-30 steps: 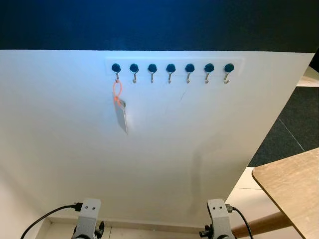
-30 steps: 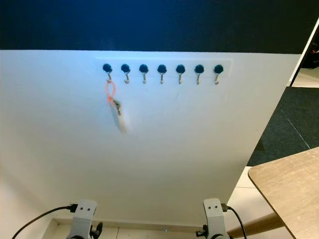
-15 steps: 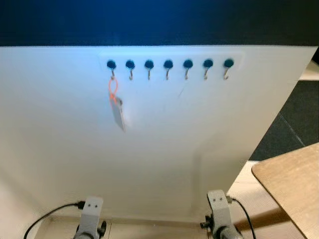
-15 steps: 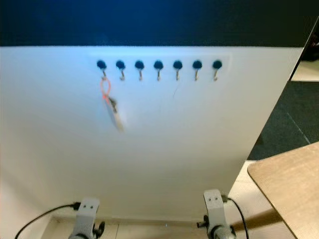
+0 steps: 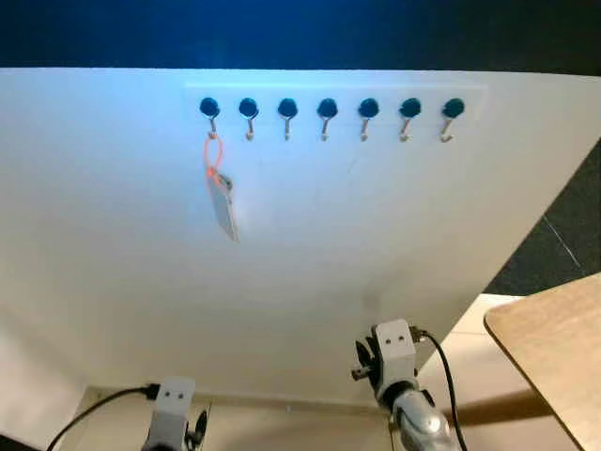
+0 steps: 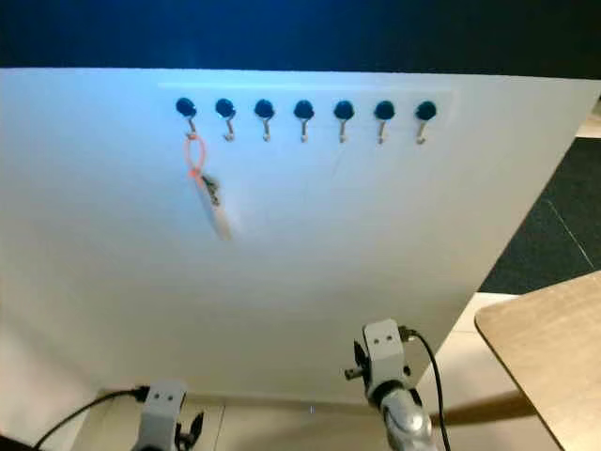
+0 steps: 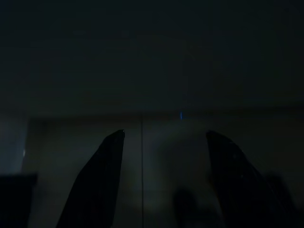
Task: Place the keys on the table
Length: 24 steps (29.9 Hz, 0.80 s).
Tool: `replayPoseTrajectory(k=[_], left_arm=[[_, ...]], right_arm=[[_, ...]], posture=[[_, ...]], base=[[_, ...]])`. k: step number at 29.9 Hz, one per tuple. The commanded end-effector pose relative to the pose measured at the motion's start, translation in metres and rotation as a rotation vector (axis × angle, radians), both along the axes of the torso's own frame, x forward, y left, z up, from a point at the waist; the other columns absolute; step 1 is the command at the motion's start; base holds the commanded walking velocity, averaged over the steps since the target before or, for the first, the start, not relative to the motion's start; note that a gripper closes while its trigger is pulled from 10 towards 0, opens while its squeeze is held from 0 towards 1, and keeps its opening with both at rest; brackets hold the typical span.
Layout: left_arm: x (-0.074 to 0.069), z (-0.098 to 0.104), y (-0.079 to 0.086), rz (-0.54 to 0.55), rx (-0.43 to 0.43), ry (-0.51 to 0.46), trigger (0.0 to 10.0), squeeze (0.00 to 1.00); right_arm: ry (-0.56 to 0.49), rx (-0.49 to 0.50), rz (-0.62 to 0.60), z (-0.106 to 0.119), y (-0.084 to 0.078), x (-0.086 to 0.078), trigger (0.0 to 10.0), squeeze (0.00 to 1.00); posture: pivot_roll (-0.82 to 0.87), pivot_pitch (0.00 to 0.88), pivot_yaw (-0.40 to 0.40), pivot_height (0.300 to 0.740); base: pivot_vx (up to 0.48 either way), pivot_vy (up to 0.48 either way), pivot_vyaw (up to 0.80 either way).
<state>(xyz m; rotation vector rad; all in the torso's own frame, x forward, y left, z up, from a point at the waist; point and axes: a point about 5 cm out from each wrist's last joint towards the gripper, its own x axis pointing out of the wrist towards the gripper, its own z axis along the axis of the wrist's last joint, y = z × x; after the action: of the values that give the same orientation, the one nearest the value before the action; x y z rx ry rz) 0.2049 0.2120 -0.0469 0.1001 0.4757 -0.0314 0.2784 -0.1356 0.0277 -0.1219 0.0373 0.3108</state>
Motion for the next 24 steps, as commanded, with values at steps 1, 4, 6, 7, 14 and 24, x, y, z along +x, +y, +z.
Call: replayPoseTrajectory(k=[1, 4, 6, 7, 14, 24], left_arm=[[0.009, 0.014, 0.01, 0.009, 0.014, -0.1, 10.0, 0.0], [0.014, 0.02, 0.008, -0.008, 0.012, -0.156, 10.0, 0.0], [0.02, 0.036, -0.002, -0.058, -0.002, -0.272, 10.0, 0.0], [0.023, 0.05, -0.012, -0.111, -0.015, -0.366, 10.0, 0.0], [0.034, 0.09, -0.056, -0.383, -0.018, -0.541, 10.0, 0.0], [0.001, 0.007, -0.035, -0.2, 0.077, -0.026, 10.0, 0.0]], right_arm=[[-0.06, -0.01, 0.047, 0.007, 0.005, 0.0, 10.0, 0.0], [-0.077, -0.008, 0.043, 0.01, 0.004, 0.0, 10.0, 0.0], [-0.128, 0.008, 0.034, 0.018, 0.002, 0.003, 10.0, 0.0], [-0.17, 0.019, 0.03, 0.026, 0.001, 0.005, 10.0, 0.0], [0.071, -0.05, 0.086, -0.007, 0.004, -0.002, 10.0, 0.0], [0.588, -0.119, -0.143, -0.086, -0.017, -0.06, 10.0, 0.0]], posture=[[0.01, 0.112, -0.013, 0.74], [0.02, 0.097, -0.015, 0.74], [0.02, 0.093, -0.014, 0.74], [0.02, 0.082, -0.015, 0.74], [0.03, 0.065, -0.043, 0.74], [0.03, 0.027, 0.014, 0.74]], base=[[0.0, 0.0, 0.0], [0.0, 0.0, 0.0], [0.0, 0.0, 0.0], [0.0, 0.0, 0.0], [0.0, 0.0, 0.0], [0.0, 0.0, 0.0]])
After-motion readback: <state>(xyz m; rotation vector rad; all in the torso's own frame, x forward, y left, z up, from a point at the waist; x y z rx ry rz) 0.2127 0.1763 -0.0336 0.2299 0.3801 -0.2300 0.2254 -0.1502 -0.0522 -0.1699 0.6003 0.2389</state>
